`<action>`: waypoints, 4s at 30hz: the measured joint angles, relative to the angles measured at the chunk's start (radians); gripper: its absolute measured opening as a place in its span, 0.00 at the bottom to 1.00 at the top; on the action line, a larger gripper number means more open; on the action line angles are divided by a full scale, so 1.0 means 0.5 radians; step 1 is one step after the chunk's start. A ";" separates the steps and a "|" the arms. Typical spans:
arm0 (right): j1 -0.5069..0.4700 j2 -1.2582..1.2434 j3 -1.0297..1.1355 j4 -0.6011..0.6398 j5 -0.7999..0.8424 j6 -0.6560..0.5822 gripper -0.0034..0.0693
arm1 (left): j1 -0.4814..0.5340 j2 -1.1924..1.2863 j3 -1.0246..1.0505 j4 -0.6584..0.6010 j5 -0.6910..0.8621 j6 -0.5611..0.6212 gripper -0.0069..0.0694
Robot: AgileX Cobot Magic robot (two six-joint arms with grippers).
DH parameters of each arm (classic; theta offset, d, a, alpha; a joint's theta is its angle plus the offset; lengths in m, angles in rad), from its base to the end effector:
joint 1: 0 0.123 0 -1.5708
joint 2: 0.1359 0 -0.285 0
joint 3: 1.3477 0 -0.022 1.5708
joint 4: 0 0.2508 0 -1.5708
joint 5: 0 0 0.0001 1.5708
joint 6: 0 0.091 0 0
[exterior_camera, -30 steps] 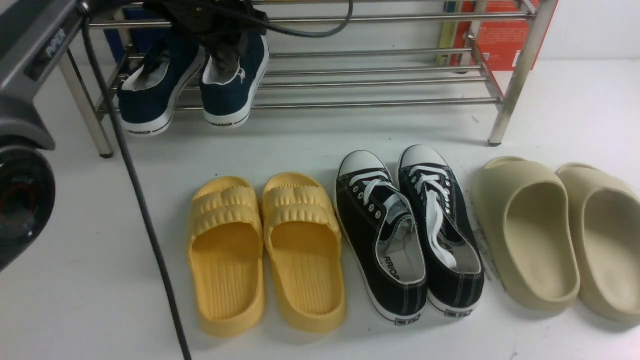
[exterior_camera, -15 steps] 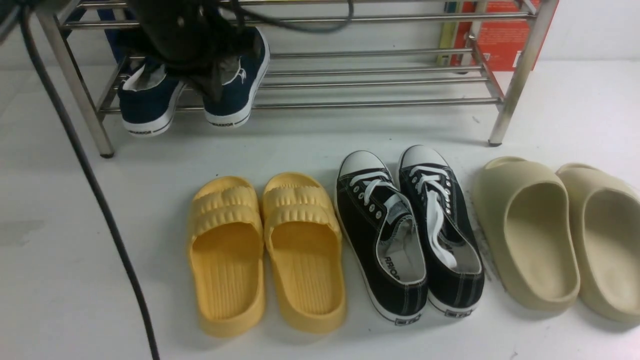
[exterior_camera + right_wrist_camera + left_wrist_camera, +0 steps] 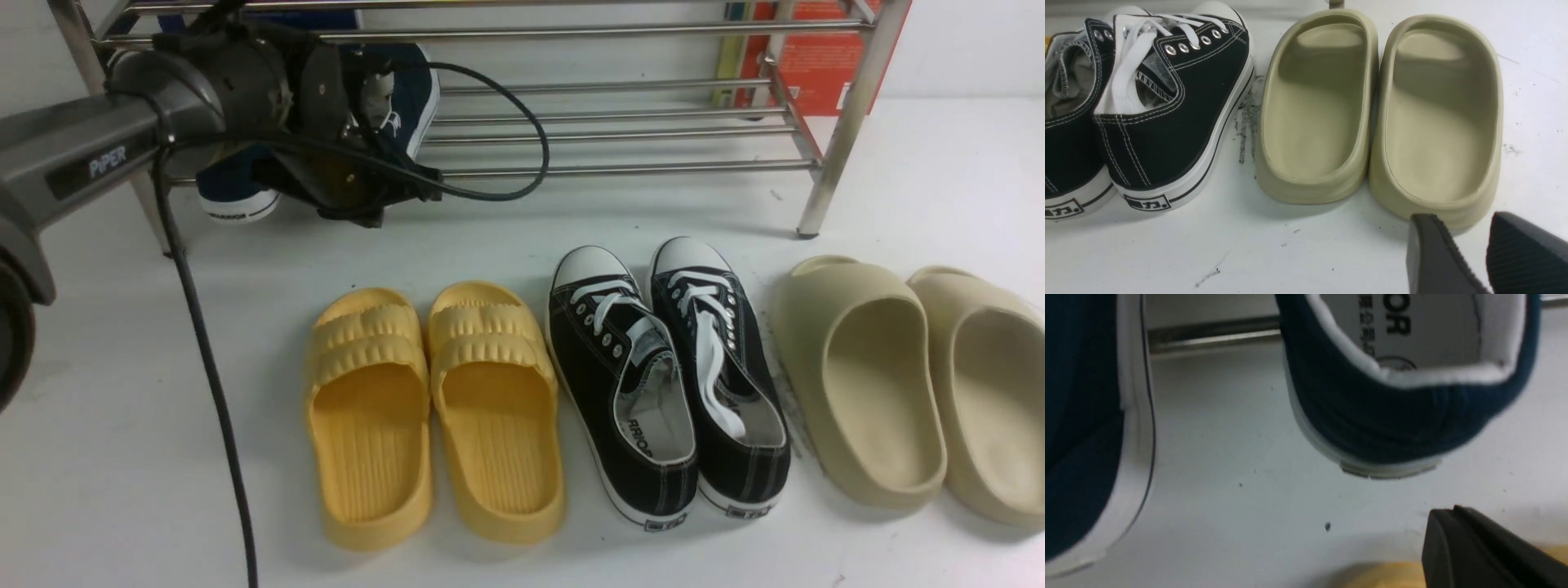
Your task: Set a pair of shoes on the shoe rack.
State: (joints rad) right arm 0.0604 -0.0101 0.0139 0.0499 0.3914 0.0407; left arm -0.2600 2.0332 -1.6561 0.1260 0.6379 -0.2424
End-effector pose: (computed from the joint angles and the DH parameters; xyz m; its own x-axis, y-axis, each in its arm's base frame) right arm 0.0518 0.0049 0.1739 -0.3079 0.0682 -0.9490 -0.0519 0.9947 0.0884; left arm 0.4480 -0.1121 0.2354 -0.7934 0.0661 -0.6050 0.1023 0.9944 -0.0256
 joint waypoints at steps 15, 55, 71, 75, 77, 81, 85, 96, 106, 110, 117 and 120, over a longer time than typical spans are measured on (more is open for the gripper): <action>0.000 0.000 0.000 0.000 0.000 0.000 0.38 | 0.022 0.030 0.002 0.088 -0.183 -0.063 0.07; 0.000 0.000 0.000 0.000 0.000 0.000 0.38 | -0.246 -3.310 2.623 -0.327 -0.645 -0.197 0.07; 0.000 0.000 0.000 0.000 0.000 0.000 0.38 | 0.168 -3.675 2.914 -0.348 -0.803 -0.015 0.07; 0.000 0.000 0.000 0.000 0.000 0.000 0.38 | 0.529 -3.934 3.104 -0.392 -0.808 0.017 0.07; 0.000 0.000 0.000 0.000 0.000 0.000 0.38 | 0.656 -4.033 3.179 -0.400 -0.779 0.017 0.07; 0.000 0.000 0.000 0.000 0.000 0.000 0.38 | 0.745 -4.087 3.309 -0.410 -0.685 0.009 0.07; 0.000 0.000 0.000 0.000 0.000 0.000 0.38 | 0.745 -4.087 3.367 -0.442 -0.601 -0.004 0.07; 0.000 0.000 0.000 0.000 0.000 0.000 0.38 | 0.745 -4.087 3.372 -0.478 -0.478 -0.009 0.07; 0.000 0.000 0.000 0.000 0.000 0.000 0.38 | 0.747 -4.087 3.372 -0.480 -0.478 -0.012 0.07; 0.000 0.000 0.000 0.000 0.000 0.000 0.38 | 0.747 -4.087 3.372 -0.482 -0.478 -0.012 0.07; 0.000 0.000 0.000 0.000 0.000 0.000 0.38 | 0.747 -4.087 3.372 -0.484 -0.478 -0.014 0.07; 0.000 0.000 0.000 0.000 0.000 0.000 0.38 | 0.747 -4.087 3.372 -0.484 -0.478 -0.014 0.07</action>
State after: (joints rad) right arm 0.0604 -0.0101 0.0139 0.0499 0.3914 0.0407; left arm 0.1134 -0.0104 0.0298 -0.1160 0.3989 -0.2493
